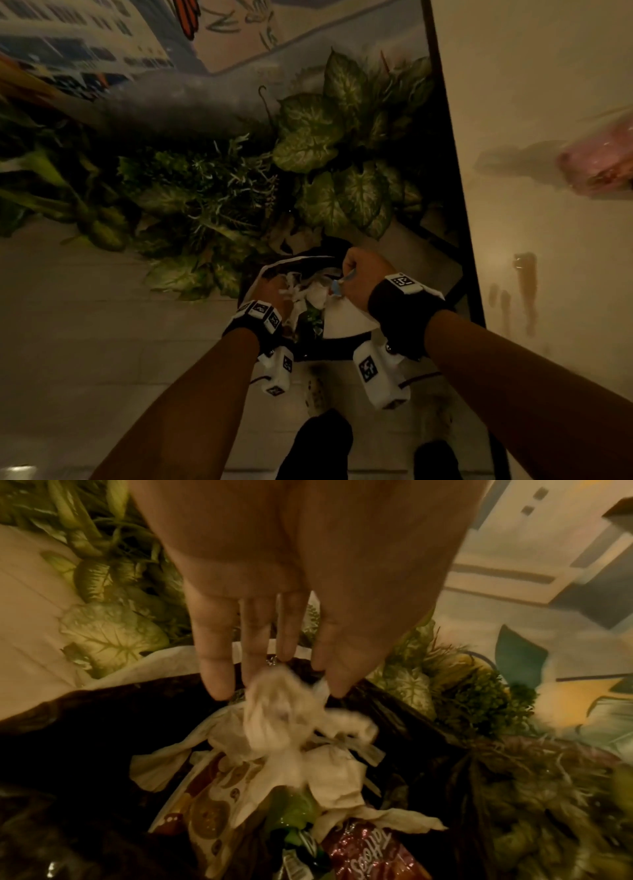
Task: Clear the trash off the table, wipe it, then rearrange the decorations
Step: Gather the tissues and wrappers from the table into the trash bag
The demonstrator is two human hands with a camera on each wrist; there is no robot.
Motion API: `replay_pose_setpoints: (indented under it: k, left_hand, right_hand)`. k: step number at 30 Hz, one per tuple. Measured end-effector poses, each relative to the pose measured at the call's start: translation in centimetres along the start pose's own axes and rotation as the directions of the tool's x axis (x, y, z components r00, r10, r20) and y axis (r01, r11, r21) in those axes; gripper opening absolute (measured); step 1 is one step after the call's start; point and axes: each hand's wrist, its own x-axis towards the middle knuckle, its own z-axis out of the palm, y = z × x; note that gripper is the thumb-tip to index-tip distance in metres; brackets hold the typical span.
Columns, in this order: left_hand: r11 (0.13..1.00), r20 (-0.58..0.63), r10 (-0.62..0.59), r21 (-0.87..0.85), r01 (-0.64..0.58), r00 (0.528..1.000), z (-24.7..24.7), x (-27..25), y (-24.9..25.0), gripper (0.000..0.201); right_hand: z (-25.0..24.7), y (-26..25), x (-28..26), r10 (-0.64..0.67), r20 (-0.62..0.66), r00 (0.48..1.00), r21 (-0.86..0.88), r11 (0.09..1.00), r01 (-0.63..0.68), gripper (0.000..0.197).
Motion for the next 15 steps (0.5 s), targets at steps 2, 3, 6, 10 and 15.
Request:
replay_pose_setpoints:
  k: [2,3,6,10,15]
  left_hand:
    - [0.999,0.038,0.033,-0.022,-0.032,0.999,0.2,0.6,-0.6,0.044]
    - [0.998,0.052,0.032,-0.048,-0.03,0.998,0.2,0.6,-0.9,0.042]
    - [0.993,0.033,-0.028,-0.112,0.032,0.999,0.1,1.6,-2.7,0.031]
    - [0.981,-0.026,-0.06,-0.187,0.054,0.998,-0.7,2.2,-4.5,0.018]
    - [0.968,-0.114,-0.082,-0.247,0.052,0.99,-2.6,1.9,-4.8,0.019]
  right_hand:
    - [1.2,0.5,1.0,0.03,-0.017,0.999,-0.01,0.999,-0.03,0.033]
    - [1.8,0.6,1.5,0.043,-0.032,0.999,-0.011,0.999,-0.043,0.033]
    - [3.5,0.9,2.7,0.067,-0.073,0.995,-0.012,0.998,-0.068,0.035]
    - [4.9,1.2,3.4,0.074,-0.089,0.993,-0.018,0.997,-0.076,0.024]
    - [4.5,1.6,2.5,0.063,-0.017,0.998,-0.036,0.997,-0.064,0.047]
